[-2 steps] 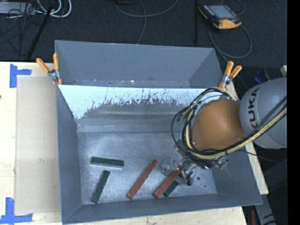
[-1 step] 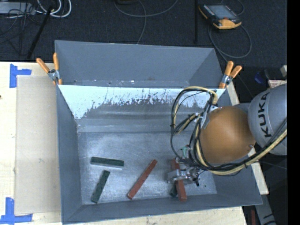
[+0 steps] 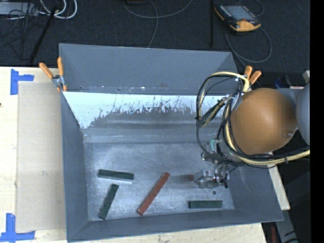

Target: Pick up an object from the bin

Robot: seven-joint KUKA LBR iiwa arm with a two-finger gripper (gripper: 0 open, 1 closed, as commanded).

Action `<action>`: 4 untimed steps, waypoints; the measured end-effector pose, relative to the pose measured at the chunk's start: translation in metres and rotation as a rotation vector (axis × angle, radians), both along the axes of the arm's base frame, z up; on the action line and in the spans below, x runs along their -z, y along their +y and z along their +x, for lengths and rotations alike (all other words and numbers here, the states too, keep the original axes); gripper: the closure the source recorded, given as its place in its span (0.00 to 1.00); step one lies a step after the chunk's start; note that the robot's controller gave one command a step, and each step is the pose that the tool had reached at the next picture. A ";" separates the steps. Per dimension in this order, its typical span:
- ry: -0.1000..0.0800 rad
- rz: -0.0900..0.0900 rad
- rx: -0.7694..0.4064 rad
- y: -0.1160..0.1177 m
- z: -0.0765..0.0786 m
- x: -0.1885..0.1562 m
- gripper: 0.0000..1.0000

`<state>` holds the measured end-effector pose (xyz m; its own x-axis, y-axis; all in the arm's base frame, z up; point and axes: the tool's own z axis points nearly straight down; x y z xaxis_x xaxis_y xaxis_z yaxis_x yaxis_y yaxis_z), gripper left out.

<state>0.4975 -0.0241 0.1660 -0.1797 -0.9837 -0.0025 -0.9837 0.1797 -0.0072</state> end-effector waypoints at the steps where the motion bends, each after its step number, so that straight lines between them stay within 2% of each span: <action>1: 0.010 0.001 0.003 0.000 -0.002 0.004 0.00; 2: 0.014 0.001 0.066 -0.028 0.031 0.077 0.00; 3: 0.008 0.005 -0.096 0.115 0.032 0.059 0.00; 4: 0.006 -0.001 -0.147 0.078 0.116 0.098 0.00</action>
Offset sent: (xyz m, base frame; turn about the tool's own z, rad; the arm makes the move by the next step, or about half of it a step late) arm 0.0000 0.0000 0.0000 0.0000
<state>0.6137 0.0538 0.0676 -0.0335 -0.9994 -0.0012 -0.9994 0.0335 -0.0012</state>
